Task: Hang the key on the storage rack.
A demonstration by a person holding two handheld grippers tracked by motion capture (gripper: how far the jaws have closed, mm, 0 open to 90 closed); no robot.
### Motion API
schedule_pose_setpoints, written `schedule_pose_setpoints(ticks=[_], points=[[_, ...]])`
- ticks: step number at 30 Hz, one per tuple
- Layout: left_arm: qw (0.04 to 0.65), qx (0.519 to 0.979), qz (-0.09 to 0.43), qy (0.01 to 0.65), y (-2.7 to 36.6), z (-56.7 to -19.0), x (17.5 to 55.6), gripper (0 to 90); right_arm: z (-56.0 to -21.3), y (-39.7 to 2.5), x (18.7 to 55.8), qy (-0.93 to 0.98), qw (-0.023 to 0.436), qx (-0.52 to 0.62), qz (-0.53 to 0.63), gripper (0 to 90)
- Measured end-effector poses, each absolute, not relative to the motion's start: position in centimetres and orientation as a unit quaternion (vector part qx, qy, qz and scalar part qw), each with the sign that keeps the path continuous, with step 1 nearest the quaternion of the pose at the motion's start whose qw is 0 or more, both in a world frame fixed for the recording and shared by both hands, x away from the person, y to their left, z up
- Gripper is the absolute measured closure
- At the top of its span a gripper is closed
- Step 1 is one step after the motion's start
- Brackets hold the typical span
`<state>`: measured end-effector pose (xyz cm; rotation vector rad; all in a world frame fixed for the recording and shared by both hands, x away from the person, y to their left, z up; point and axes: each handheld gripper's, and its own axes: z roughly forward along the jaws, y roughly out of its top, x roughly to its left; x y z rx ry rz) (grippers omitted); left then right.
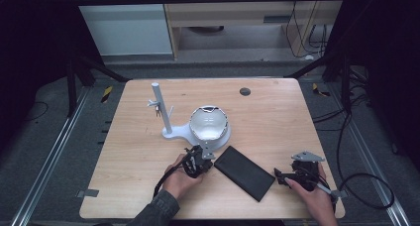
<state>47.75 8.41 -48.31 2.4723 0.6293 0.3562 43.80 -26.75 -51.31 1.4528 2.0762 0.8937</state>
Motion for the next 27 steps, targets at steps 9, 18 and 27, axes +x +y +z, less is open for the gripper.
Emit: schedule_pose_setpoints(ticks=[9,18,27], points=[[0.283,0.919,0.142,0.235,8.3,-48.2,47.8,90.0,-51.3,-26.7,43.8,0.753,0.225,0.527,0.324,1.7],[0.340,0.896,0.142,0.248,8.8,-47.1,48.0,90.0,-51.3,-26.7,43.8,0.753,0.226,0.527,0.324,2.0],[0.377,0.885,0.121,0.245,8.0,-45.7,48.6,90.0,-50.9,-27.1,43.8,0.744,0.222,0.530,0.340,8.2]])
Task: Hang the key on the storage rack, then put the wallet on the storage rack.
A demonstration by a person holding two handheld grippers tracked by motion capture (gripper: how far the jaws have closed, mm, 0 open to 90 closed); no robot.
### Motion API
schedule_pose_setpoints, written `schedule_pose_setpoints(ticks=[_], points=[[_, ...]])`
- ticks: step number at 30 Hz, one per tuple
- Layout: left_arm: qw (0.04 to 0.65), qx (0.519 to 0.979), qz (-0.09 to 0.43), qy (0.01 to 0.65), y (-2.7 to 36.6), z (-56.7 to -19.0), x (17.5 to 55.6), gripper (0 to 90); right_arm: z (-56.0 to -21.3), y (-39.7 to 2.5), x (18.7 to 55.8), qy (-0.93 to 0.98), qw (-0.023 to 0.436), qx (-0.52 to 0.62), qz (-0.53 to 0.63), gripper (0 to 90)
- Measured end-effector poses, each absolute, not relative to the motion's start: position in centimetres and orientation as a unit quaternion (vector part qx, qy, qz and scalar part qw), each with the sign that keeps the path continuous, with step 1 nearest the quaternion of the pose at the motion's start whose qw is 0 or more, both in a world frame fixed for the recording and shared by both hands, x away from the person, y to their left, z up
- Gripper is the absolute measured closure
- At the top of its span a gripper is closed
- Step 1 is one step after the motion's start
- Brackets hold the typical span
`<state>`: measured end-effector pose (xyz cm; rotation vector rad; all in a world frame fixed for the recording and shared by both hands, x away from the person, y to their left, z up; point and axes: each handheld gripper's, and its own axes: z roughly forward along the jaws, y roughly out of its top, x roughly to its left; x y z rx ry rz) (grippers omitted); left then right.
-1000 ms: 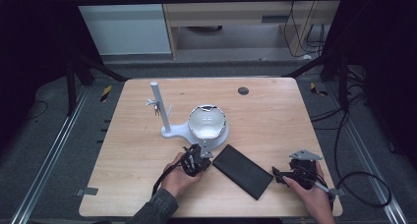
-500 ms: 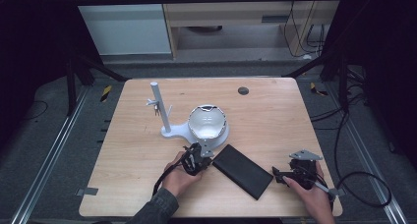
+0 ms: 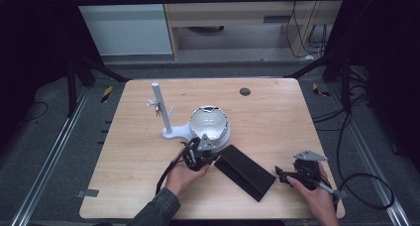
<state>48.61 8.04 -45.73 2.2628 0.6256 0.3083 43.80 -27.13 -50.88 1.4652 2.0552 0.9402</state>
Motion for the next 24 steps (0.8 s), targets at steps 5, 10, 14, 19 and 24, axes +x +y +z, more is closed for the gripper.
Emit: schedule_pose_setpoints(ticks=[5,10,14,19,24], points=[[0.388,0.883,0.122,0.236,7.7,-44.4,48.6,90.0,-49.2,-27.3,43.7,0.745,0.230,0.526,0.340,11.5],[0.397,0.881,0.113,0.231,6.3,-43.2,49.2,90.0,-46.1,-26.9,42.8,0.759,0.233,0.508,0.334,14.8],[0.393,0.883,0.119,0.226,5.7,-43.0,49.3,90.0,-43.9,-26.8,42.1,0.764,0.242,0.494,0.336,14.8],[0.383,0.888,0.125,0.221,6.3,-42.7,49.1,90.0,-43.7,-26.5,42.3,0.770,0.243,0.486,0.334,14.5],[0.383,0.887,0.133,0.221,7.1,-42.3,48.8,90.0,-43.8,-26.2,42.5,0.770,0.243,0.484,0.336,14.0]])
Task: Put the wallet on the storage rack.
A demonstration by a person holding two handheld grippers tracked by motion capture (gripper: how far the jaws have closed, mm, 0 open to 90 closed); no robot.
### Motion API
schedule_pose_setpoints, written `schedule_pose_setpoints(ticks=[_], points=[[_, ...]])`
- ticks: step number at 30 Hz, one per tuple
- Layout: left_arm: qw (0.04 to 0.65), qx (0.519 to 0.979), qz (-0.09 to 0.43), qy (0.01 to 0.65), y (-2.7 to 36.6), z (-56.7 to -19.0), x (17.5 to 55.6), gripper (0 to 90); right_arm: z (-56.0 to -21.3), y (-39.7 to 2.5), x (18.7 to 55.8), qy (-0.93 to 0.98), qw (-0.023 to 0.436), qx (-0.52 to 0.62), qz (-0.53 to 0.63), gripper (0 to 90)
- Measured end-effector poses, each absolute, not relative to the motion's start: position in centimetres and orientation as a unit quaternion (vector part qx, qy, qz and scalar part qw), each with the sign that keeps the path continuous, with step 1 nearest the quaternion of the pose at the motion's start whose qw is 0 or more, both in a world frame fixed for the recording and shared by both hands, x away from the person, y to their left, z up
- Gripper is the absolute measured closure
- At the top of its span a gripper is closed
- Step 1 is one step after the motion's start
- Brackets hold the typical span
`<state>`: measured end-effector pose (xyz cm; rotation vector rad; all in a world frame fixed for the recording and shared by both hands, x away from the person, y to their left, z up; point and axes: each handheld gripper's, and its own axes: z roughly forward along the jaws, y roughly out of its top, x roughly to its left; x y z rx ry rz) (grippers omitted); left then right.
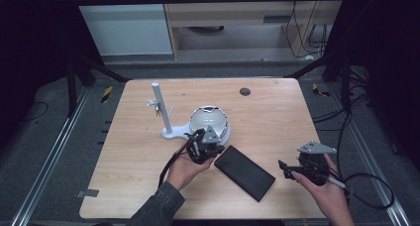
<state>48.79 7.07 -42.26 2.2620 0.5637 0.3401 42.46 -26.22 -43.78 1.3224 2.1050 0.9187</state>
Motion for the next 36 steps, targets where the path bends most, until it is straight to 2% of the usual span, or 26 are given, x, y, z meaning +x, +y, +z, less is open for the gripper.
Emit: schedule_pose_setpoints(ticks=[21,36], points=[[0.330,0.909,0.119,0.223,8.2,-44.1,49.0,90.0,-42.9,-24.3,43.0,0.783,0.242,0.466,0.333,13.5],[0.258,0.935,0.109,0.218,8.4,-46.8,49.5,90.0,-43.3,-24.1,43.1,0.785,0.238,0.465,0.333,13.5]])
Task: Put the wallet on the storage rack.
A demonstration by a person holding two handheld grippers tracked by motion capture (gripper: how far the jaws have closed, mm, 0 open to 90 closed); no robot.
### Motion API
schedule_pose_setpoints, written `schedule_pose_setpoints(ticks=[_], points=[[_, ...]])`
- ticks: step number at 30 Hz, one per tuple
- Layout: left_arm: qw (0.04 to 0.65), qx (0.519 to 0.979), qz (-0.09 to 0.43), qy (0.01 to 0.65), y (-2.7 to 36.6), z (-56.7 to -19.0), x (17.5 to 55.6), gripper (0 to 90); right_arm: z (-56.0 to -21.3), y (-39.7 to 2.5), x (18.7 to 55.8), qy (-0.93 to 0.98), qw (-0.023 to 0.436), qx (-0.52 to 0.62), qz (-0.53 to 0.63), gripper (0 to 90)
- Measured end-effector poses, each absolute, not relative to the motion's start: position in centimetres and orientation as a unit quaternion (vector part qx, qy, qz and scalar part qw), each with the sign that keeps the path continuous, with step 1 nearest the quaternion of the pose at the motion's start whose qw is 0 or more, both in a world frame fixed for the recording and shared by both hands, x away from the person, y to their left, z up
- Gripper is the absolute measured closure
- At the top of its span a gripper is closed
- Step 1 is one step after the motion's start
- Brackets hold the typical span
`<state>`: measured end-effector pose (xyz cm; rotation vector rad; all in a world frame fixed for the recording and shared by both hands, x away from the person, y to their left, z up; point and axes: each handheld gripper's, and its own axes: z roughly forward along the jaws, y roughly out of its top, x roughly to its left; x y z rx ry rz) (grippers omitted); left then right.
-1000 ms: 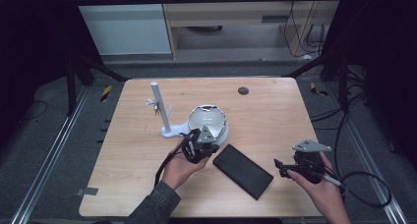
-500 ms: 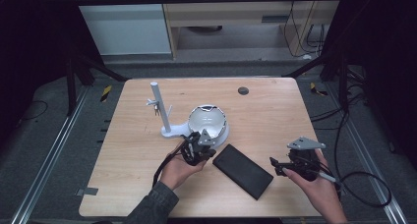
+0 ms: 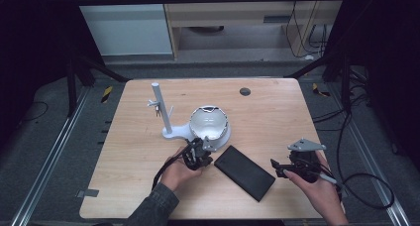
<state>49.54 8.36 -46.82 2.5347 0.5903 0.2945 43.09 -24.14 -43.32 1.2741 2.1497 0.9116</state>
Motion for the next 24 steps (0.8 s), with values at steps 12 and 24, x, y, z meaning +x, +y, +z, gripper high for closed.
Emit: schedule_pose_setpoints(ticks=[12,24], points=[[0.242,0.942,0.103,0.208,7.90,-47.55,49.43,90.0,-43.58,-24.24,43.08,0.785,0.237,0.464,0.335,13.7],[0.250,0.940,0.108,0.205,7.77,-47.34,49.32,90.0,-43.84,-24.17,43.11,0.788,0.236,0.459,0.335,13.8]])
